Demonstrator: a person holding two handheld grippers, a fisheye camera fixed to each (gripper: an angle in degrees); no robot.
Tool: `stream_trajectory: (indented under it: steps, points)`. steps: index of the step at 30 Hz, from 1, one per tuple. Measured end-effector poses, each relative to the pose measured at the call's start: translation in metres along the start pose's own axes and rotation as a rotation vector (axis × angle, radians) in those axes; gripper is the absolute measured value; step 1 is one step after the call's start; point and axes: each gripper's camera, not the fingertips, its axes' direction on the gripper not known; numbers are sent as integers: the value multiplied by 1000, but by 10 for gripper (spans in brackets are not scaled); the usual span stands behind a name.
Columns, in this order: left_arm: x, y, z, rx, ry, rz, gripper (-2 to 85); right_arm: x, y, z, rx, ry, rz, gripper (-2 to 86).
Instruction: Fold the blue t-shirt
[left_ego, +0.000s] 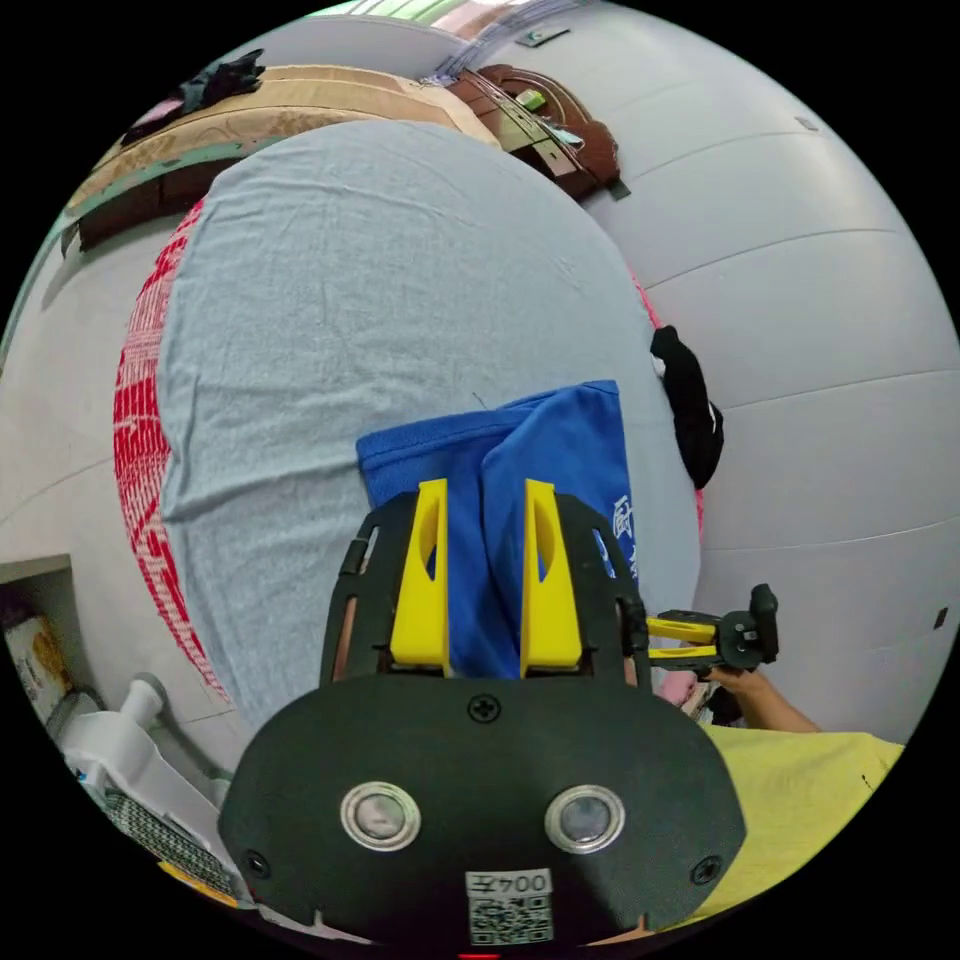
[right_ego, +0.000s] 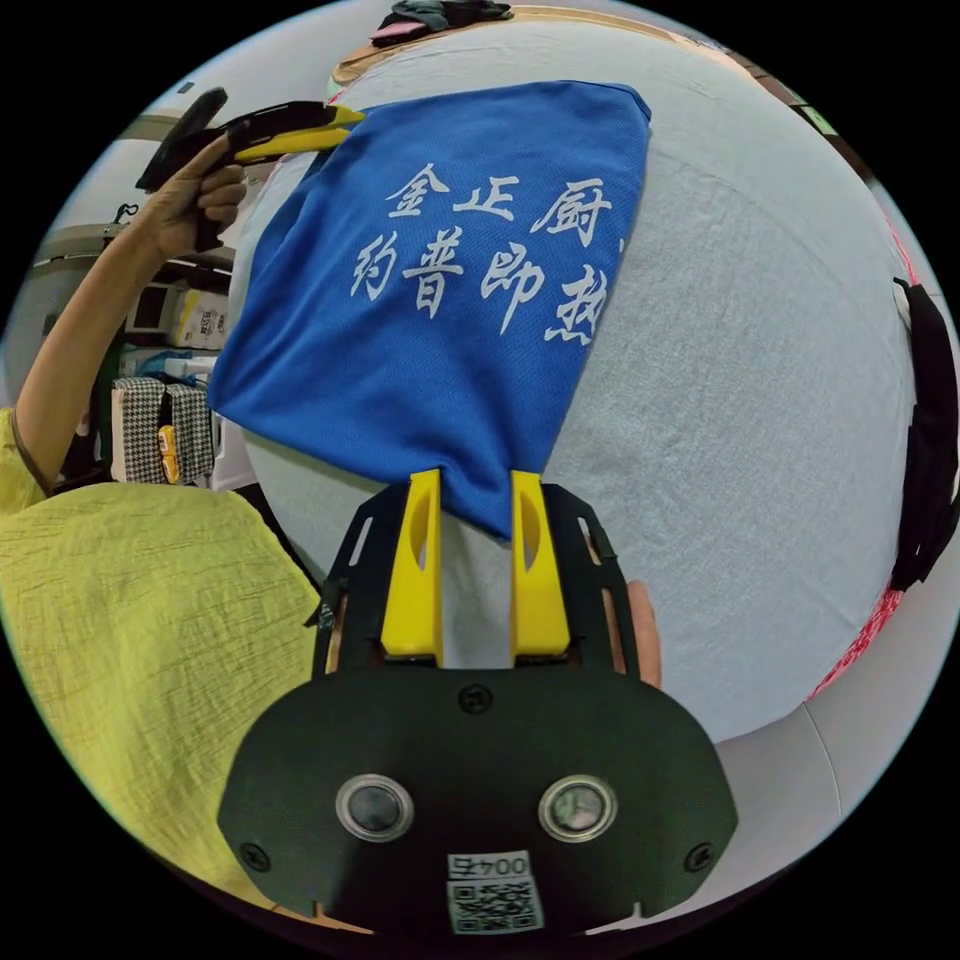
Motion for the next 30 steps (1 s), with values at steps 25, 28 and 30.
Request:
stream_trajectory:
  steps: [25,28,30]
  points:
    - [-42,76,-78,101,119,42,100,54,56,-49,35,-11,-6,96]
    - [-31,134,-71,53,138,17,114,79,79,-62,108,-144,12,117]
    - [-26,175,-66,58,123,-47,123,100,101,-73,181,-234,53,122]
